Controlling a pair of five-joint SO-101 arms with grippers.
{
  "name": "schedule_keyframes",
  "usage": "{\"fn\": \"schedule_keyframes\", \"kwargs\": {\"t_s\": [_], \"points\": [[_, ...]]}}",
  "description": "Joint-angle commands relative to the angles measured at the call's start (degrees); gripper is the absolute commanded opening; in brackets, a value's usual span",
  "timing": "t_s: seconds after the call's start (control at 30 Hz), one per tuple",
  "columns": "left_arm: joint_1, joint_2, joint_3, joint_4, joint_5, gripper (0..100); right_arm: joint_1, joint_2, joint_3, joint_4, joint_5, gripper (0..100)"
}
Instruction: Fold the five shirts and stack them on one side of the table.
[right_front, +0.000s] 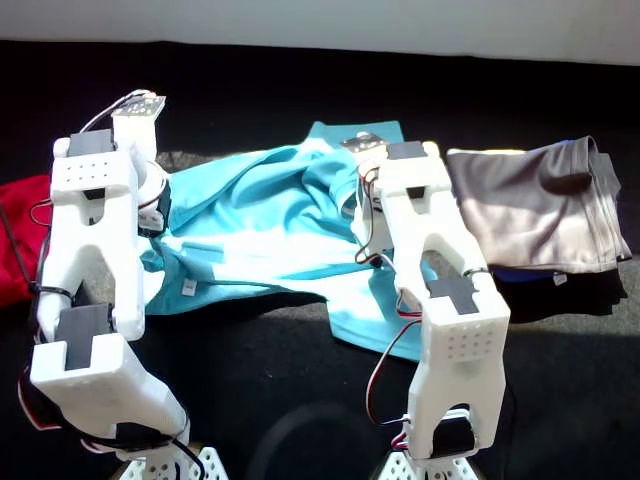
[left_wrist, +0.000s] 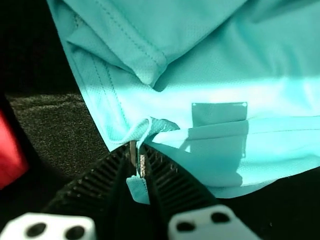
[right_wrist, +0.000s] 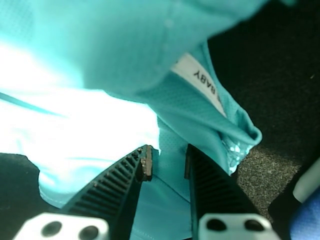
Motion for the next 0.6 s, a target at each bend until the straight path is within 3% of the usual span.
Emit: {"fn": "schedule_keyframes", "kwargs": {"t_s": [0.0, 0.07, 0.33, 0.57], "points": [[-2.2, -0.8, -1.5, 2.2, -1.6, 15, 0.6, -0.2, -2.3, 0.1, 0.3, 12.3], [-2.7, -0.9, -1.8, 4.3, -1.6, 20, 0.6, -0.2, -2.3, 0.1, 0.3, 12.3], [-2.9, -0.9, -9.4, 19.3, -2.8, 18, 0.5, -0.2, -2.3, 0.1, 0.3, 12.3], [-1.5, -0.9, -3.5, 20.6, -7.5, 18, 0.5, -0.2, -2.4, 0.1, 0.4, 12.3]]}}
